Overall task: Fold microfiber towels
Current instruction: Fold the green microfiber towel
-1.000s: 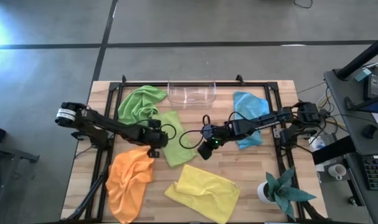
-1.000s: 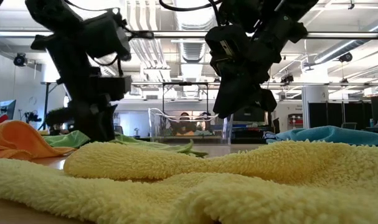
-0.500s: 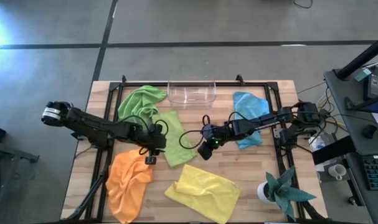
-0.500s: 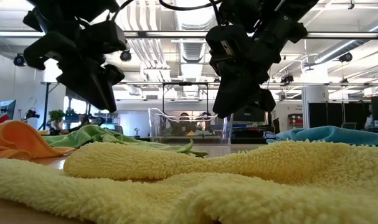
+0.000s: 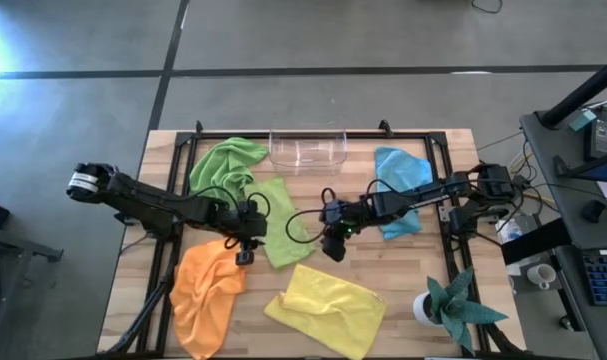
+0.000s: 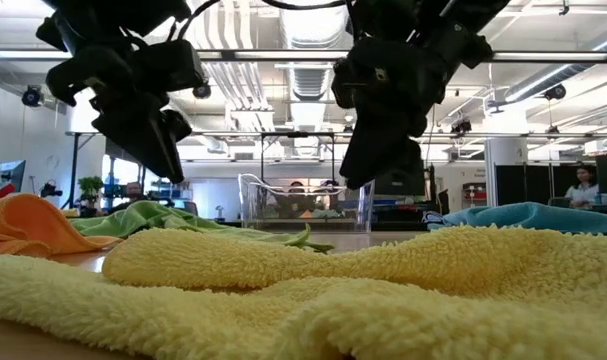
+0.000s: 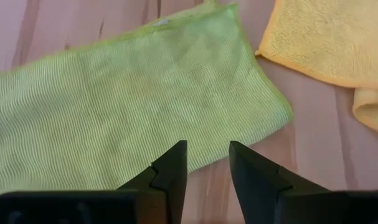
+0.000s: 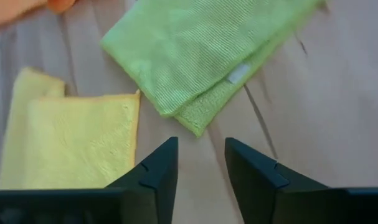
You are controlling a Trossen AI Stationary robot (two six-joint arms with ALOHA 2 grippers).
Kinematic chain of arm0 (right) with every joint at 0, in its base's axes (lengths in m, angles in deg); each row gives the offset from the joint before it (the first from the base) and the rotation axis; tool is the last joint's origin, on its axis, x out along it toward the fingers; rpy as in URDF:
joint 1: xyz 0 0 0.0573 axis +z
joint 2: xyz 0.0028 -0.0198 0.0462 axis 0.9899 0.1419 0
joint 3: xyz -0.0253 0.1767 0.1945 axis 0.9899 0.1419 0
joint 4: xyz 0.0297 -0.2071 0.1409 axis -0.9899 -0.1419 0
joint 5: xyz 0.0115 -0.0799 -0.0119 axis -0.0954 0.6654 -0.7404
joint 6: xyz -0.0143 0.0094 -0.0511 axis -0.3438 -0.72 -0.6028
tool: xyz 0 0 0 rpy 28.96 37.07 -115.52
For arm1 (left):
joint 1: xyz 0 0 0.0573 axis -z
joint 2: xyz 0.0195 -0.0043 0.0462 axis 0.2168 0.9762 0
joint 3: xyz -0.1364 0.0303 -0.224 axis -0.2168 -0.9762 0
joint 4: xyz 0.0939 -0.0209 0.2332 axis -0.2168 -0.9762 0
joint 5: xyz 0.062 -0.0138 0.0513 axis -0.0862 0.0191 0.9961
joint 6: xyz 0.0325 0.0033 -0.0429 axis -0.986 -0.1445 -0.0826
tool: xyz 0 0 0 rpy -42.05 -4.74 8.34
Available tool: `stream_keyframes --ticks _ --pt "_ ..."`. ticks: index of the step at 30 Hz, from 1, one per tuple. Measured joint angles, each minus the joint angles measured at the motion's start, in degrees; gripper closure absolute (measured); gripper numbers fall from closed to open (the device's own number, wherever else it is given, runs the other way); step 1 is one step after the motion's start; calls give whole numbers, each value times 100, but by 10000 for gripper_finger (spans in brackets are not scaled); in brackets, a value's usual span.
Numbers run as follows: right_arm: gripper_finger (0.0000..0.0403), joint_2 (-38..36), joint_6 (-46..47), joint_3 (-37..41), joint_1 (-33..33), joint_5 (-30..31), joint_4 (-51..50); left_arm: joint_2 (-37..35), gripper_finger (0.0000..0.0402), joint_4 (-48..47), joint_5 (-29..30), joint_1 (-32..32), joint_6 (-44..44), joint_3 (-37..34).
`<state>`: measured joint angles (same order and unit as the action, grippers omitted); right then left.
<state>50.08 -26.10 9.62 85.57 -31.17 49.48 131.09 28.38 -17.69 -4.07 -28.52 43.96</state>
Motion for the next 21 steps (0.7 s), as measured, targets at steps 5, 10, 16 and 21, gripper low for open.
stream_keyframes --ticks 5,10,16,21 --pt "259 9 -1678 -168 40 0 227 43 297 -160 4 -2 653 1" --pt "259 114 -3124 -297 97 -4 742 90 297 -179 -68 13 1463 -4" --pt "259 327 -3785 -426 101 -1 799 65 297 -108 -233 433 982 6" --pt "259 442 -3740 -507 105 -2 740 63 297 -132 -243 741 1349 211"
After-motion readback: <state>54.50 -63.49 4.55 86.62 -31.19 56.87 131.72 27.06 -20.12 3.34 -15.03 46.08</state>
